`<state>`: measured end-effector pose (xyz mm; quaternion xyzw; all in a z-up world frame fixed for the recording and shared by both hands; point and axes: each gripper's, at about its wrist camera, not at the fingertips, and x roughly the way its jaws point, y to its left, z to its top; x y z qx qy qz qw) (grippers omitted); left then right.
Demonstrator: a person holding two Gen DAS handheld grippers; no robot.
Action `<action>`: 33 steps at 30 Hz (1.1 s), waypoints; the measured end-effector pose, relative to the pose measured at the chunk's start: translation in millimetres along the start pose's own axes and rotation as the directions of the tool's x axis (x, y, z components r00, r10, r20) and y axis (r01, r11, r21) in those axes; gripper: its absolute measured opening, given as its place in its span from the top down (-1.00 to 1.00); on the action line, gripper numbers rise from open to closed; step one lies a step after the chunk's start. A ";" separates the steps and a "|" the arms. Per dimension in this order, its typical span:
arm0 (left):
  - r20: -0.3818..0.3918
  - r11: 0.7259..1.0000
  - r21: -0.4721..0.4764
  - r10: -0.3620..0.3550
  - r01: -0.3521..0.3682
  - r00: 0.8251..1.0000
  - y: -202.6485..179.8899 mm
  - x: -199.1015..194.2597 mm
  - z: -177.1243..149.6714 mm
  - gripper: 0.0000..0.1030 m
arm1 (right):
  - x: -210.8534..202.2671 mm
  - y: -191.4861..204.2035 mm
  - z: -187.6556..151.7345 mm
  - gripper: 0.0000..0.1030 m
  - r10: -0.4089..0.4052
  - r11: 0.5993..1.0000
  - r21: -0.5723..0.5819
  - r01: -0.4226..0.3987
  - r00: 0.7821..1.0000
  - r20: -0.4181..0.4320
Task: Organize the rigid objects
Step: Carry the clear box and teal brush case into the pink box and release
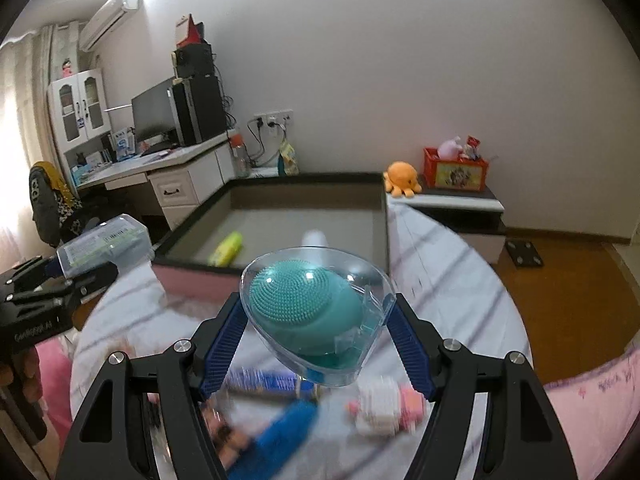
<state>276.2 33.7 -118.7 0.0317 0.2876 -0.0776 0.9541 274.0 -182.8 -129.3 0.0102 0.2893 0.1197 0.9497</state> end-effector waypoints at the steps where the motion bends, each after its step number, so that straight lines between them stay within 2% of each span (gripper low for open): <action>1: -0.002 1.000 0.006 -0.008 0.008 1.000 -1.1 4.5 6.6 -0.29 | 5.7 1.0 7.1 -0.41 0.004 1.000 -0.009 -0.004 1.000 0.000; 6: -0.036 0.997 0.043 -0.063 0.065 0.997 -9.8 48.9 48.6 -0.29 | 48.8 5.3 41.0 -0.41 0.015 0.999 -0.048 -0.017 0.999 -0.042; 11: -0.132 0.997 0.061 -0.047 0.055 0.990 -12.7 114.8 80.4 -0.29 | 104.7 3.2 65.6 -0.41 0.004 0.998 -0.068 -0.013 0.992 -0.128; 16: -0.227 0.997 0.043 -0.053 0.065 0.972 -9.3 164.9 87.0 -0.29 | 156.1 -13.8 69.8 -0.41 0.013 0.999 -0.043 -0.025 0.969 -0.245; 19: -0.277 0.997 0.037 -0.059 0.072 0.959 -11.5 187.9 83.1 -0.29 | 172.0 -19.0 67.3 -0.41 -0.015 0.999 -0.051 0.000 0.956 -0.294; 24: -0.311 0.998 0.017 -0.046 0.055 0.949 -11.5 205.6 77.0 -0.30 | 185.2 -27.6 61.5 -0.42 -0.011 1.000 -0.030 0.001 0.939 -0.344; 26: -0.322 0.999 0.006 -0.036 0.040 0.946 -9.6 207.9 74.8 -0.33 | 182.6 -26.0 61.3 -0.42 -0.018 0.999 -0.047 0.003 0.945 -0.326; 30: -0.271 0.999 -0.024 -0.037 0.031 0.962 -3.7 191.6 77.2 -0.64 | 163.0 -24.7 71.9 -0.52 -0.025 0.999 -0.040 0.015 0.968 -0.251; 33: -0.214 0.997 -0.068 -0.056 0.042 0.975 2.5 161.9 78.9 -0.81 | 138.6 -22.8 79.0 -0.56 -0.025 0.999 -0.033 0.019 0.980 -0.198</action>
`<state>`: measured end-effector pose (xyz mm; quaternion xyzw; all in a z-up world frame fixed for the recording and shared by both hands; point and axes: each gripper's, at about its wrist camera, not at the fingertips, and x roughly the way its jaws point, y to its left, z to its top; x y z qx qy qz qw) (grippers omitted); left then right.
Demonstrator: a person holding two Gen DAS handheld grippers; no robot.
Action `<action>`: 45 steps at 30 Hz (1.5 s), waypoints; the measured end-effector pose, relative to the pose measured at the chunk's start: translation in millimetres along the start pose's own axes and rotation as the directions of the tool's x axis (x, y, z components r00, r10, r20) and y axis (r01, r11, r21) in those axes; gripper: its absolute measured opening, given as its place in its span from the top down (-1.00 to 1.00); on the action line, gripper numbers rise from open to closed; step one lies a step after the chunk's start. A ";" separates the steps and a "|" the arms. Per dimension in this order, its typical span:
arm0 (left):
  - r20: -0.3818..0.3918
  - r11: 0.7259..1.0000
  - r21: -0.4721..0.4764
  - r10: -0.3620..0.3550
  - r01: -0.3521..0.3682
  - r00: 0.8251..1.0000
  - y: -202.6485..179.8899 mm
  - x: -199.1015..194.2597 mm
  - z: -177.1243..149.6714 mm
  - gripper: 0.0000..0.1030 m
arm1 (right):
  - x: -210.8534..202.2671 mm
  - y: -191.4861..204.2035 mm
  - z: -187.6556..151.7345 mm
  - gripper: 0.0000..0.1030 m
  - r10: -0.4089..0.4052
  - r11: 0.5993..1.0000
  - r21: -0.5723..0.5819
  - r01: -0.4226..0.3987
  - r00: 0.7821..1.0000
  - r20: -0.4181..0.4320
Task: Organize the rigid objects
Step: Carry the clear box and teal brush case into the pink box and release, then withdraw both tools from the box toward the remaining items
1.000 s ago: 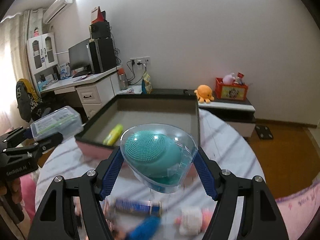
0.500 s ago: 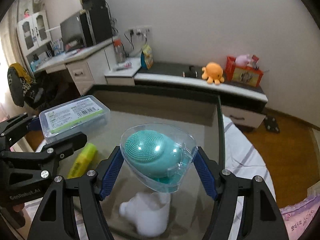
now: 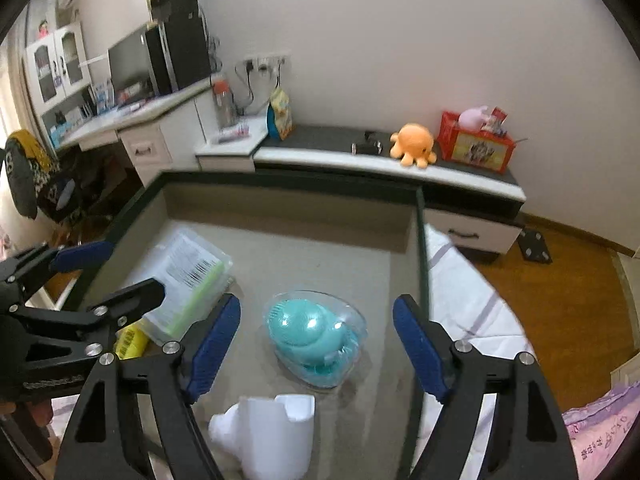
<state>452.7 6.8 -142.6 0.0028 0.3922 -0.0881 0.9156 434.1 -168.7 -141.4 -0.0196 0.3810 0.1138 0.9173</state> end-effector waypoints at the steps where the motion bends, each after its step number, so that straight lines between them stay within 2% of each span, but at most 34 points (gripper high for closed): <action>1: 0.029 1.000 -0.008 0.005 -0.005 1.000 0.7 -12.5 -2.5 -0.86 | -14.3 0.2 -1.3 -0.56 -0.006 1.000 0.005 0.006 1.000 0.026; 4: 0.139 0.999 -0.036 0.036 -0.031 0.990 2.3 -60.9 -16.9 -0.98 | -51.0 5.4 -5.7 -0.56 0.001 1.000 0.009 -0.002 0.996 0.092; 9: 0.273 0.997 -0.052 0.061 -0.048 0.960 -0.8 -129.1 -52.2 -1.00 | -112.6 17.3 -27.9 -0.58 0.002 1.000 0.015 -0.005 0.980 0.201; 14: 0.382 0.993 -0.049 0.118 -0.107 0.917 -13.4 -195.8 -101.3 -1.00 | -174.1 38.2 -71.9 -0.59 0.048 0.999 0.000 -0.050 0.951 0.306; 16: 0.434 0.989 -0.056 0.145 -0.134 0.889 -20.3 -221.1 -123.0 -1.00 | -192.0 47.4 -91.0 -0.59 0.060 0.998 -0.004 -0.063 0.939 0.340; 19: 0.462 0.989 -0.054 0.147 -0.137 0.875 -27.8 -248.2 -150.4 -1.00 | -216.9 58.0 -117.0 -0.59 0.020 1.000 0.012 -0.027 0.917 0.399; 21: 0.456 0.986 -0.038 0.160 -0.160 0.875 -34.1 -259.3 -162.7 -1.00 | -231.8 65.3 -134.2 -0.72 -0.029 0.999 0.031 0.017 0.904 0.427; 22: 0.463 0.986 -0.027 0.158 -0.164 0.872 -36.2 -265.0 -169.2 -1.00 | -237.0 66.4 -140.6 -0.93 -0.053 0.998 0.048 0.035 0.896 0.441; 23: 0.465 0.985 -0.020 0.163 -0.174 0.870 -40.8 -269.6 -176.1 -1.00 | -243.0 68.6 -148.8 -1.00 -0.075 0.997 0.063 0.052 0.885 0.459; 25: 0.473 0.981 -0.018 0.178 -0.192 0.863 -42.9 -279.9 -188.4 -1.00 | -252.4 72.2 -161.6 -1.00 -0.099 0.994 0.078 0.070 0.872 0.479; 32: 0.511 0.979 -0.028 0.186 -0.200 0.839 -49.8 -305.5 -211.4 -1.00 | -272.2 78.8 -178.7 -1.00 -0.118 0.992 0.093 0.084 0.873 0.472; 41: 0.511 0.980 -0.015 0.177 -0.197 0.841 -55.0 -310.2 -218.8 -1.00 | -290.3 83.7 -198.8 -1.00 -0.139 0.990 0.087 0.110 0.864 0.484; 45: 0.488 0.978 -0.016 0.190 -0.210 0.852 -50.7 -303.2 -219.7 -1.00 | -286.8 80.5 -203.0 -1.00 -0.158 0.987 0.094 0.130 0.869 0.469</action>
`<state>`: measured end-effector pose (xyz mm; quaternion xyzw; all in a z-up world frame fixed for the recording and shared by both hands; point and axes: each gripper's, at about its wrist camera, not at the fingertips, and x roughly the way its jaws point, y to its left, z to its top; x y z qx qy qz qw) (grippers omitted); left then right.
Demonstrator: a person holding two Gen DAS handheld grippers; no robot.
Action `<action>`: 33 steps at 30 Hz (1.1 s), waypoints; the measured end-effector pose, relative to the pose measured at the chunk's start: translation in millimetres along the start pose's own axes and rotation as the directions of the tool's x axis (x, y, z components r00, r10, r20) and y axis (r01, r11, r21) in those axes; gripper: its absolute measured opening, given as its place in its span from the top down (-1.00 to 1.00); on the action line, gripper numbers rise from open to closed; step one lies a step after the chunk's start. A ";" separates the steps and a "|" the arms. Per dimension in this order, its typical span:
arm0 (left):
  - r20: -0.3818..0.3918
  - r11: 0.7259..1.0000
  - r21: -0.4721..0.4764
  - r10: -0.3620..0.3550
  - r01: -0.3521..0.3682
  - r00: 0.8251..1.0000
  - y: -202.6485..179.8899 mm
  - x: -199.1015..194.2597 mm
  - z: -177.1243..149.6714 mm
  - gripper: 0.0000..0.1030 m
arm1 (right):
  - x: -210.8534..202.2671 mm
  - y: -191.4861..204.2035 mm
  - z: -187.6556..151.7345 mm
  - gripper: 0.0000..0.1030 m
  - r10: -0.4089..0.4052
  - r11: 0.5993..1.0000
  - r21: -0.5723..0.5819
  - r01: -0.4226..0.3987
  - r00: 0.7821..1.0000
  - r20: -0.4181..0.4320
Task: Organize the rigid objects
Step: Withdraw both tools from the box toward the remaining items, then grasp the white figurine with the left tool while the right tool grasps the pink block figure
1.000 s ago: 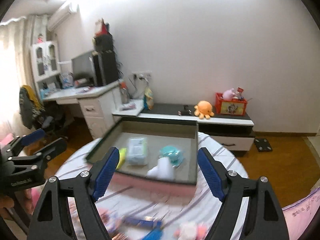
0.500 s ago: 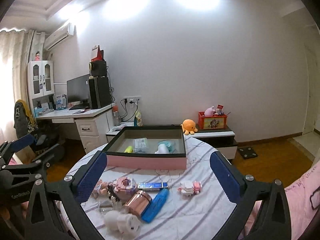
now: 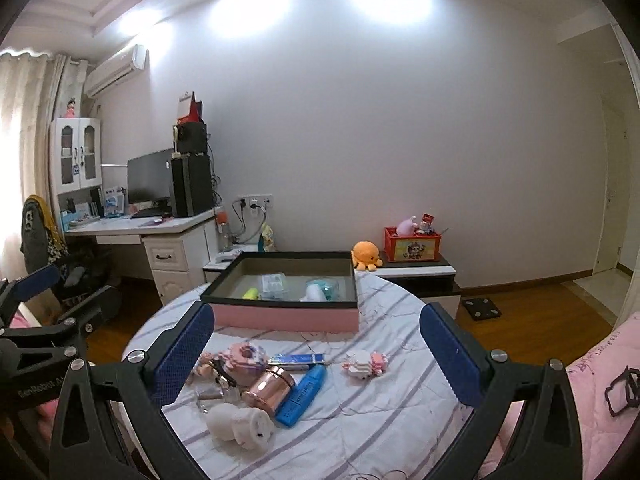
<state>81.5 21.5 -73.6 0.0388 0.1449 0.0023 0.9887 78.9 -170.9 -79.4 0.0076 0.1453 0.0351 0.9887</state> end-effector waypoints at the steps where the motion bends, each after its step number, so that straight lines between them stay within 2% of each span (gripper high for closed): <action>1: -0.011 1.000 0.001 0.007 -0.007 1.000 1.5 2.9 -2.6 -1.00 | 1.5 -1.0 -2.2 -1.00 -0.004 1.000 0.002 0.004 1.000 -0.007; 7: -0.126 1.000 -0.008 0.003 -0.004 0.992 7.5 31.5 -29.4 -1.00 | 25.4 -11.5 -26.0 -1.00 -0.024 0.999 0.019 0.026 0.994 -0.110; 13: -0.237 0.993 -0.069 -0.111 0.097 0.965 -13.2 52.9 -67.1 -1.00 | 41.9 -31.6 -53.5 -1.00 -0.062 0.997 0.035 0.070 0.978 -0.199; 17: -0.266 0.984 -0.122 -0.160 0.132 0.950 -39.5 60.8 -86.4 -1.00 | 49.2 -46.1 -68.9 -1.00 -0.069 0.995 0.053 0.084 0.966 -0.249; 19: -0.283 0.985 -0.128 -0.149 0.117 0.947 -49.9 66.9 -93.3 -1.00 | 51.5 -52.6 -73.7 -1.00 -0.066 0.995 0.060 0.085 0.962 -0.264; 23: -0.344 0.985 -0.124 -0.153 0.117 0.927 -66.3 85.8 -103.8 -1.00 | 55.9 -64.5 -82.0 -1.00 -0.060 0.993 0.076 0.085 0.956 -0.285; 26: -0.345 0.980 -0.143 -0.180 0.138 0.921 -74.5 91.2 -105.5 -1.00 | 61.5 -73.9 -87.5 -1.00 -0.051 0.992 0.094 0.083 0.951 -0.306; 30: -0.344 0.982 -0.117 -0.180 0.148 0.921 -85.5 93.6 -108.3 -1.00 | 71.6 -83.1 -92.5 -1.00 -0.035 0.990 0.117 0.077 0.945 -0.325; 33: -0.366 0.977 -0.128 -0.208 0.172 0.907 -89.5 100.2 -109.7 -1.00 | 77.0 -87.9 -95.1 -1.00 -0.025 0.989 0.132 0.073 0.943 -0.333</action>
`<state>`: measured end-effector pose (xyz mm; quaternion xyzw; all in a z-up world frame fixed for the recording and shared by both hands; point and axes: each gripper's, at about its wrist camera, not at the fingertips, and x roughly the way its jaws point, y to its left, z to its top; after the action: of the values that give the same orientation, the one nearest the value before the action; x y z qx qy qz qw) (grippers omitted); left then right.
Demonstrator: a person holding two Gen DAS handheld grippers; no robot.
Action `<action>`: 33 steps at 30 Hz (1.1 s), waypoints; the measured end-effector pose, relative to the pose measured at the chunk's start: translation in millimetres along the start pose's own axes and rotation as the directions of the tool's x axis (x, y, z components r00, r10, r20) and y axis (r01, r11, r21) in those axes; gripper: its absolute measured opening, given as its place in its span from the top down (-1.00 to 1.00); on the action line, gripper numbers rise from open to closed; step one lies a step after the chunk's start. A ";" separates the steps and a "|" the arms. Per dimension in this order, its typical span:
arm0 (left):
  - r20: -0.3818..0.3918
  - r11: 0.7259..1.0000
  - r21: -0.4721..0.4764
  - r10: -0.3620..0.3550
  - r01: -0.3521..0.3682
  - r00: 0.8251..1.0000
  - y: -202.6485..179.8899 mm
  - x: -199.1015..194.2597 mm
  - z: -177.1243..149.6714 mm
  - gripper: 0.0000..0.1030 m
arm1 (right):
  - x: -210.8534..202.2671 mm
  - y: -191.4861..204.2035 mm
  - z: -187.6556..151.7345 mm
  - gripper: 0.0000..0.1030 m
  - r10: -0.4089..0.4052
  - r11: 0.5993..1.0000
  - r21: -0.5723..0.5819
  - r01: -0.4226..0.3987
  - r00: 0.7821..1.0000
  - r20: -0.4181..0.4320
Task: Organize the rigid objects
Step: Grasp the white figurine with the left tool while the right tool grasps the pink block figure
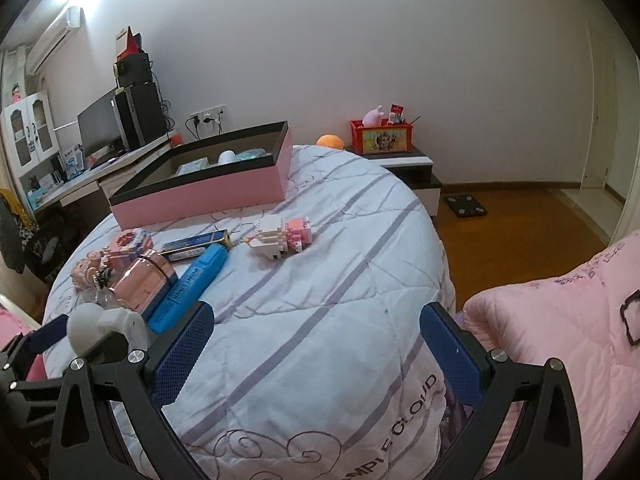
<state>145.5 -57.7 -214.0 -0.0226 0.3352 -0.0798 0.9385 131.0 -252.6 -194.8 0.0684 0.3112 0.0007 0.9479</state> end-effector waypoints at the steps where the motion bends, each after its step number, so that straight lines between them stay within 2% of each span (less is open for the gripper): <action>1: -0.003 1.000 -0.008 0.001 -0.001 1.000 -0.6 0.3 -0.2 -1.00 | 1.1 -1.5 -0.4 -1.00 0.001 1.000 0.003 -0.001 1.000 -0.004; 10: 0.035 0.999 0.015 0.029 -0.029 0.999 -5.4 -7.4 -2.2 -1.00 | 6.7 -4.6 -3.2 -1.00 0.009 1.000 0.017 -0.009 1.000 -0.025; 17: -0.003 0.998 0.042 0.054 -0.054 0.999 -5.4 6.7 -4.0 -0.99 | 9.3 -2.9 -1.2 -1.00 0.012 1.000 0.010 -0.012 1.000 -0.026; 18: 0.005 0.998 0.045 0.043 -0.043 0.999 -4.3 6.6 -2.8 -0.97 | 10.6 -2.5 -1.2 -1.00 0.011 1.000 0.007 -0.011 1.000 -0.029; 21: -0.001 0.998 0.058 0.025 -0.025 1.000 -1.6 8.4 0.4 -0.44 | 16.0 -1.8 0.2 -1.00 0.009 1.000 0.001 -0.009 0.999 -0.037; 28: 0.002 0.997 0.073 -0.019 0.019 1.000 5.7 1.3 8.1 -0.43 | 39.9 5.7 13.1 -1.00 0.004 1.000 -0.028 -0.006 0.998 -0.061; 33: 0.055 0.997 0.075 0.003 -0.007 0.999 13.3 -9.3 24.8 -0.43 | 68.9 14.1 32.4 -1.00 0.018 0.999 -0.043 -0.022 0.995 -0.099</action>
<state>155.9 -43.4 -190.3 0.0116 0.3063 -0.0895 0.9477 206.3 -239.8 -207.9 0.0504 0.3567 0.0205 0.9326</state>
